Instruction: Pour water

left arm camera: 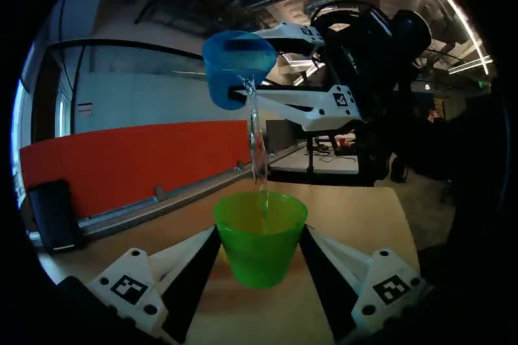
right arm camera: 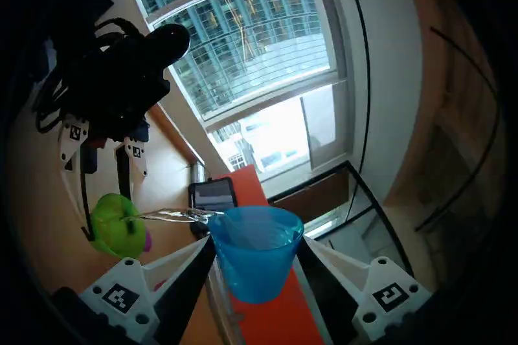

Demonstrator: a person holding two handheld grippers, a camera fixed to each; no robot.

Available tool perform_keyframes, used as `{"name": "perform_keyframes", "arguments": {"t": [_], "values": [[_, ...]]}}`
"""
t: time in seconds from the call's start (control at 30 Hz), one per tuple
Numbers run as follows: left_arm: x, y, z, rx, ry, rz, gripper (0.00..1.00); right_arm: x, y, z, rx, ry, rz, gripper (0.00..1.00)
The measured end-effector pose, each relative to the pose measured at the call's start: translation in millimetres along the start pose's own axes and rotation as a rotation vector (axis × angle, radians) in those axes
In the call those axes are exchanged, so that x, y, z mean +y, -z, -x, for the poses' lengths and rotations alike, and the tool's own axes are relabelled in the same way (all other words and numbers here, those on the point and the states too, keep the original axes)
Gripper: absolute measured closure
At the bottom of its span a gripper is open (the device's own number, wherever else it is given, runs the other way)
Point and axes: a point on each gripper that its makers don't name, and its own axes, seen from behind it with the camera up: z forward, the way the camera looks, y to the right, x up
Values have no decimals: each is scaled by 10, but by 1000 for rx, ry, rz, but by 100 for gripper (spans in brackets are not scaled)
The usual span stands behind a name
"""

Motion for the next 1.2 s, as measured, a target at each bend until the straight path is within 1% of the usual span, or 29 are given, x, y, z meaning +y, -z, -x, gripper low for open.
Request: {"name": "perform_keyframes", "arguments": {"t": [0.67,0.97,1.2], "values": [[27,-10,-8,0,-2,9,16,134,-33,-27,0,116,14,11],[15,11,14,-3,-4,9,16,217,-55,-23,-4,186,22,11],[26,14,17,-3,-6,14,16,260,-92,-60,-1,224,25,11]]}}
